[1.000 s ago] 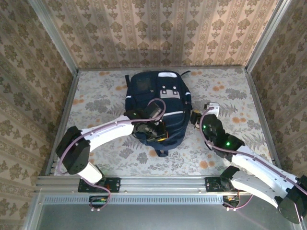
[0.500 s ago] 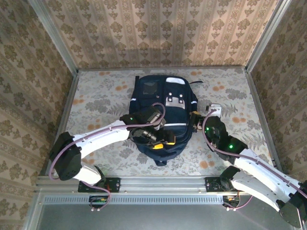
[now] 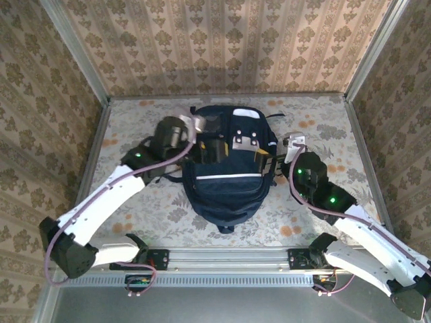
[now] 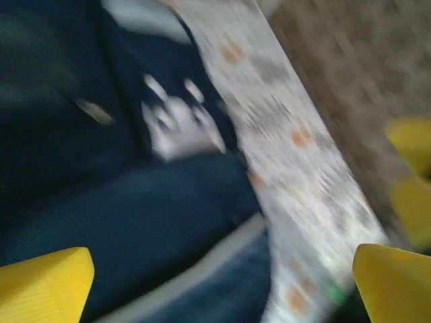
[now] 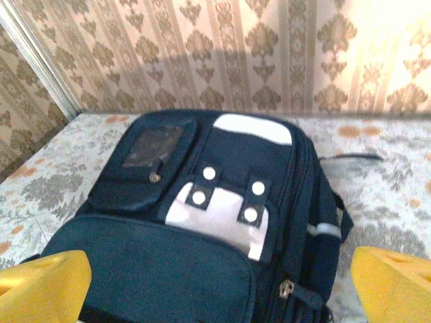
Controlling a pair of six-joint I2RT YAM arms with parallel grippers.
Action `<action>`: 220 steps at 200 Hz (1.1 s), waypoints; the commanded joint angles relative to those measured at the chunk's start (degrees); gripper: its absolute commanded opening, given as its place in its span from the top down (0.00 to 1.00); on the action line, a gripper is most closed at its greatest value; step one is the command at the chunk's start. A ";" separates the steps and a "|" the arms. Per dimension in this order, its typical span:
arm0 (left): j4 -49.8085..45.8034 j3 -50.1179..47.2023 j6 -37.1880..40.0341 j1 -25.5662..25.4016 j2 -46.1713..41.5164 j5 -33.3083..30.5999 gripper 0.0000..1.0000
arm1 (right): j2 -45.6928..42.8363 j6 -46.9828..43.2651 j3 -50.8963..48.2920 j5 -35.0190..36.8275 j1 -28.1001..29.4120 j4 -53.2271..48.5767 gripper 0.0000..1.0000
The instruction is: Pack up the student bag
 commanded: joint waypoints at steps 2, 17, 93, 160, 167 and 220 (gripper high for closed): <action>14.74 -8.92 16.88 4.00 -2.43 -20.50 0.00 | -1.46 -8.34 -4.15 6.40 -0.40 14.11 0.00; 30.29 -18.31 22.57 6.94 -3.44 -24.86 0.00 | 0.47 -15.37 -5.72 10.34 -1.04 20.86 0.00; 49.02 -39.84 27.41 33.55 -0.26 -19.99 0.00 | 13.37 -10.34 -10.97 17.46 -17.57 28.15 0.00; 55.30 -42.47 28.03 37.26 8.88 -14.19 0.00 | 24.24 -10.42 -23.25 0.89 -31.57 50.22 0.00; 56.40 -42.54 29.01 37.31 9.10 -13.03 0.00 | 25.80 -10.06 -23.89 0.46 -32.45 51.88 0.00; 90.32 -53.71 34.87 37.56 20.35 -10.82 0.00 | 43.63 -8.27 -28.61 -14.49 -37.75 76.15 0.00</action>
